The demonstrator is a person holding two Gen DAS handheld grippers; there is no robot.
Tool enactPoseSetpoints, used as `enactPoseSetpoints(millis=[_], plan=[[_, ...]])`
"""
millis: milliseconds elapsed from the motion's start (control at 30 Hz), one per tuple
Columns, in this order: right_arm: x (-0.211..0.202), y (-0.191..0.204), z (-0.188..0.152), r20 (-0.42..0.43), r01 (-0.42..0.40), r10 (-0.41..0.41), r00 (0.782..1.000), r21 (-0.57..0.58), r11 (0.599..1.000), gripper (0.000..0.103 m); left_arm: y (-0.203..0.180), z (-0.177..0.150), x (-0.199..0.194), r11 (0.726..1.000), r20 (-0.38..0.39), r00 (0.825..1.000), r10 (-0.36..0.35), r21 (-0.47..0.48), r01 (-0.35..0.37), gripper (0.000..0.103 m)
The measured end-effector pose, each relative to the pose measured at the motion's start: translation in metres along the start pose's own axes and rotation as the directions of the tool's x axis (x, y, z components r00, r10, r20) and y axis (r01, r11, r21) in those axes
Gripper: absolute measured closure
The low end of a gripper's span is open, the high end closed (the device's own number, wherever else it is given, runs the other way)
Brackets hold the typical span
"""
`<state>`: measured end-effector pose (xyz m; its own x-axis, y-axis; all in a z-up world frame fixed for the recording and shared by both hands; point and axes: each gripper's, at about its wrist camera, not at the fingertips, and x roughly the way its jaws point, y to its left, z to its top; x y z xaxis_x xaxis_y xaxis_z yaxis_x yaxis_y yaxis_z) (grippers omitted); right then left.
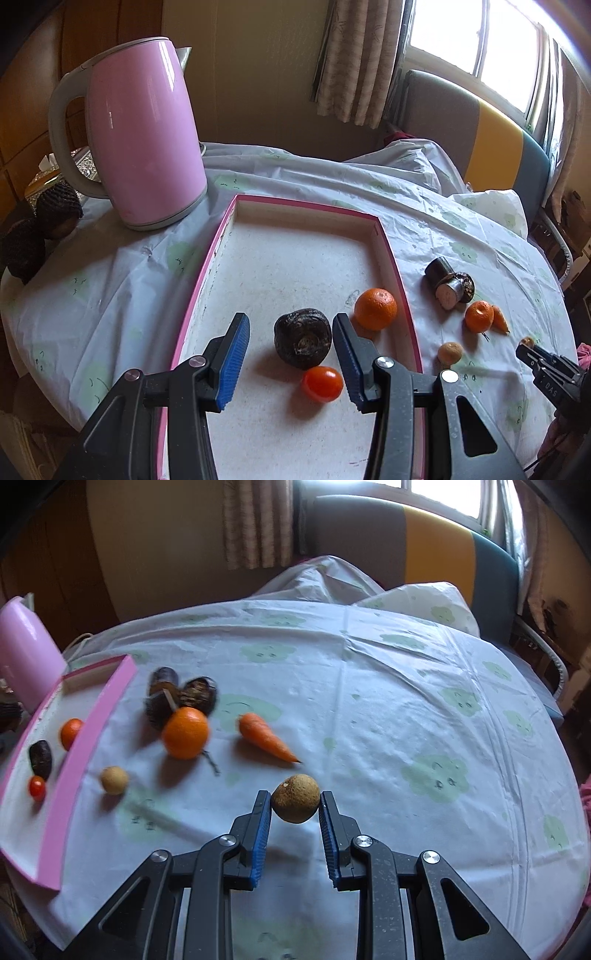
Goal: Organize fruits
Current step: 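Lower the dark fruit into the tray with left while right places the kiwi in the tray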
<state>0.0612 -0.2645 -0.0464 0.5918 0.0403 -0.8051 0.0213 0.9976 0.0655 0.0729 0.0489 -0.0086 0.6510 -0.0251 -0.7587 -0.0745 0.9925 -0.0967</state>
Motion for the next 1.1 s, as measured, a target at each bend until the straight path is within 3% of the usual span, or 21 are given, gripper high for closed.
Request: enactPoseSetpoints(millis=[133,333,533,767,1100], plan=[[-0.009,0.030,0.007,0.007,-0.116,0.116,0.993,-0.042,0.992,0.077,0.007,-0.006,-0.003,1.000,-0.003,1.000,-0.001,-0.017,0.001,0.056],[-0.017,0.092,0.013,-0.016,-0.267,0.267,0.963,-0.159,0.951,0.077,0.028,-0.014,-0.003,0.998,-0.015,1.000,0.007,-0.063,-0.008,0.056],[-0.014,0.149,0.016,-0.063,-0.364,0.360,0.931,-0.251,0.897,0.077,0.045,-0.021,-0.008,0.995,-0.013,1.000,0.029,-0.092,-0.030,0.056],[0.001,0.201,0.015,-0.113,-0.384,0.369,0.923,-0.357,0.851,0.077,0.054,-0.030,-0.011,0.994,-0.024,0.999,0.035,-0.106,-0.038,0.056],[0.026,0.218,0.006,-0.151,-0.347,0.313,0.938,-0.378,0.858,0.076,0.054,-0.035,-0.014,0.995,-0.024,0.999,0.025,-0.101,-0.027,0.056]])
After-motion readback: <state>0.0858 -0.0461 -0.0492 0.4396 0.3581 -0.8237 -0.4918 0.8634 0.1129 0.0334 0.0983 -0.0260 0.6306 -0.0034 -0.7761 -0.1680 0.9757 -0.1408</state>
